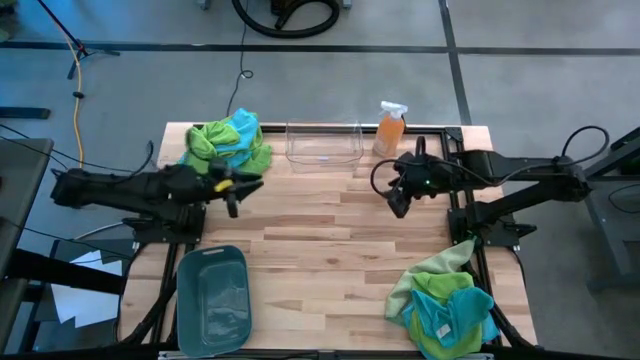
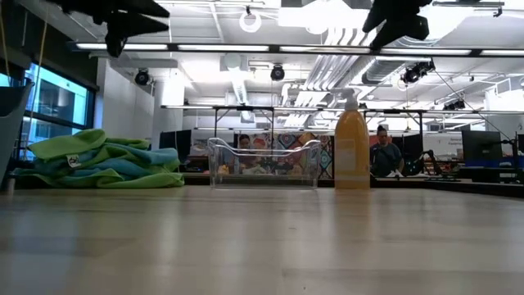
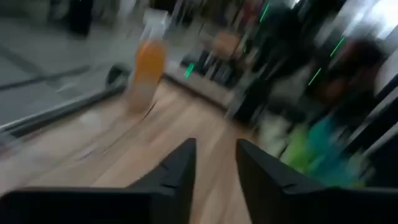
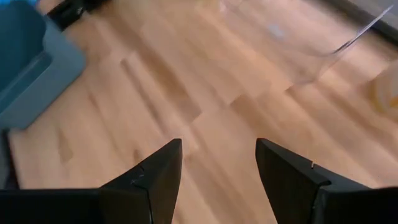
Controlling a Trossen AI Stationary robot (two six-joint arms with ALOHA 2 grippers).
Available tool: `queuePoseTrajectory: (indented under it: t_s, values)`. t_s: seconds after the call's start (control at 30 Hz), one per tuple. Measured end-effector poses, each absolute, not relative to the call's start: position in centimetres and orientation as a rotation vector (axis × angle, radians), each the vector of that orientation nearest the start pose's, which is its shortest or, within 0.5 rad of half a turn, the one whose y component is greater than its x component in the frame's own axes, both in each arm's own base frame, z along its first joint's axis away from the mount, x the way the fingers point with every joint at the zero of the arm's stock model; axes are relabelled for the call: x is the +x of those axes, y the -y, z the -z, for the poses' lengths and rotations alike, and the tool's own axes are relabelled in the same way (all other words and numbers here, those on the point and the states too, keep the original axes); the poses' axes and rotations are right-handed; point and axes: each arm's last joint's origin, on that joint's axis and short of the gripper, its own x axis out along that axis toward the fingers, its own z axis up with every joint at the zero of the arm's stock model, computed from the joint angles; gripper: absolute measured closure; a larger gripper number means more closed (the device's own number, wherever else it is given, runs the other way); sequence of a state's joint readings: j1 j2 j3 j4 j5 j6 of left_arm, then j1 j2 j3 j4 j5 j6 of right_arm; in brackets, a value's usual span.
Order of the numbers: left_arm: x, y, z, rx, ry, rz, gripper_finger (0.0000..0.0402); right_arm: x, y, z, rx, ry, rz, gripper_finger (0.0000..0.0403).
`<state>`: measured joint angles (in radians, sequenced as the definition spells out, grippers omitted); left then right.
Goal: Sort microfiber towel by color & place in baskets
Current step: Put the blue microfiber towel into the transparent bin
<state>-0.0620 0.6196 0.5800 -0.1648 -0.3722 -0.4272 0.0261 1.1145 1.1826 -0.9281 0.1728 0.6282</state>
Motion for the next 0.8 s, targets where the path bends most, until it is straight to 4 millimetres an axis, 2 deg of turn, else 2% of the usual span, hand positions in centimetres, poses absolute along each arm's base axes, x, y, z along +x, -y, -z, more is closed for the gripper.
queuePoseTrajectory:
  t_s: [0.07, 0.17, 0.3, 0.4, 0.47, 0.63, 0.8]
  values:
    - [15.3, -0.3, -29.7, -0.332, -0.260, -0.381, 0.0264, 20.6, -0.3, -33.9, 0.553, -0.828, 0.337, 0.0200]
    - [16.0, -0.5, -30.2, -0.299, -0.400, -0.422, 0.0233, 20.4, -1.4, -31.8, 0.680, -0.955, 0.220, 0.0200]
    - [16.7, -0.6, -29.8, -0.310, -0.454, -0.402, 0.0210, 20.1, -4.2, -28.2, 0.857, -1.129, 0.076, 0.0200]
    - [17.1, -0.5, -29.2, -0.336, -0.481, -0.387, 0.0207, 19.6, -6.6, -26.4, 0.958, -1.215, 0.024, 0.0200]
    - [17.3, -0.5, -29.1, -0.338, -0.485, -0.387, 0.0207, 19.0, -8.1, -26.0, 1.002, -1.264, 0.015, 0.0200]
    - [18.2, -0.5, -29.4, -0.322, -0.432, -0.360, 0.0206, 17.6, -11.5, -26.5, 1.048, -1.321, 0.009, 0.0200]
    - [19.3, -0.3, -29.6, -0.241, -0.404, -0.284, 0.0206, 16.8, -13.9, -26.0, 1.058, -1.373, 0.050, 0.0200]
